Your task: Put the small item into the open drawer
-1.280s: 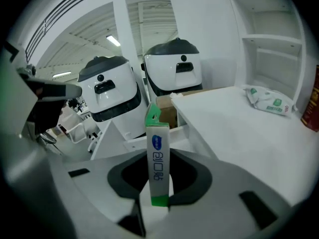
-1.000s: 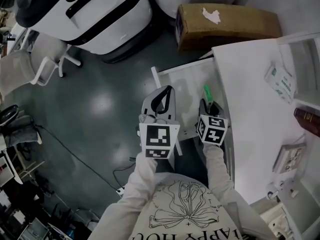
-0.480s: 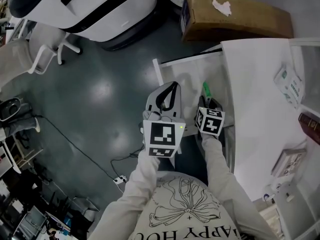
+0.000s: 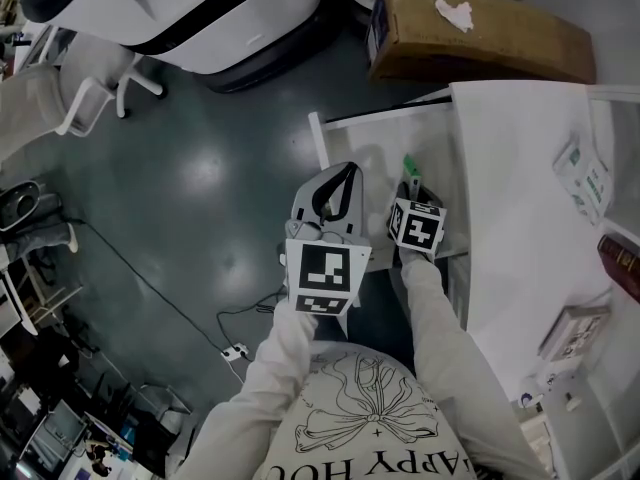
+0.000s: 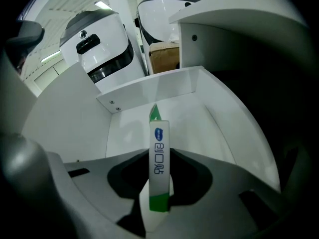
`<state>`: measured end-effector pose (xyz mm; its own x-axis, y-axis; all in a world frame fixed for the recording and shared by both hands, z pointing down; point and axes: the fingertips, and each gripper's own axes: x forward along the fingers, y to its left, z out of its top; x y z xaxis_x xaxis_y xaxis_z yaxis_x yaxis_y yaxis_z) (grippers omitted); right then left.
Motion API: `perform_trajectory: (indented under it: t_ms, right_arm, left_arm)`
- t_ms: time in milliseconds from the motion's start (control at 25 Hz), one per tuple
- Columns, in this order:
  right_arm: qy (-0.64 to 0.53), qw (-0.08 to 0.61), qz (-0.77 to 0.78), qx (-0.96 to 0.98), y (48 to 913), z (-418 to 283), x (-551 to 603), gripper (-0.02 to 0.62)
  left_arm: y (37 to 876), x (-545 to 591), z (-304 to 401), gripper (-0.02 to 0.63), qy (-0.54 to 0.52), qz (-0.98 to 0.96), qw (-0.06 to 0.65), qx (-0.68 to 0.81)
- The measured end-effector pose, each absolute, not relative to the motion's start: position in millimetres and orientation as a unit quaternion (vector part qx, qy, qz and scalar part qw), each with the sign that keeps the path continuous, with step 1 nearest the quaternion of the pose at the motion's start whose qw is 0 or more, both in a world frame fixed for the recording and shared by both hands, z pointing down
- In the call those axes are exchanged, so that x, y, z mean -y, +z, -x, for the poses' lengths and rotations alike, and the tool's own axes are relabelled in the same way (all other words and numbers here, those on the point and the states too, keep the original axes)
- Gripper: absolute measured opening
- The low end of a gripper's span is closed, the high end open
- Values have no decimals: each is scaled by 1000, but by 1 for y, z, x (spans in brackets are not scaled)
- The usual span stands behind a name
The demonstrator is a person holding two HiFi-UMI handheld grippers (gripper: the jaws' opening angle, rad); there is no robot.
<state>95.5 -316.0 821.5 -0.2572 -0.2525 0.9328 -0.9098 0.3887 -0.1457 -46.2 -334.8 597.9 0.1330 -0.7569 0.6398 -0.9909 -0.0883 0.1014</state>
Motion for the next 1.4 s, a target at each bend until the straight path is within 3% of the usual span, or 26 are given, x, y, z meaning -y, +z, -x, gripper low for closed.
perform_trajectory:
  t_ms: [320, 440, 800, 1080, 1400]
  right_arm:
    - [358, 456, -397, 711, 828, -87, 318, 99]
    - [358, 444, -397, 719, 821, -84, 321, 164]
    - [316, 382, -433, 752, 743, -79, 343, 164]
    - [276, 306, -462, 785, 647, -75, 352, 71]
    - [209, 194, -516, 808, 507, -73, 364, 49]
  left_arm:
    - [595, 335, 44, 5, 214, -704, 272, 620]
    - [591, 337, 45, 5, 211, -704, 268, 622]
    - [547, 345, 51, 5, 182, -710, 240, 637]
    - [495, 342, 52, 5, 159, -721, 206, 643]
    - [424, 341, 53, 5, 121, -751, 156, 630]
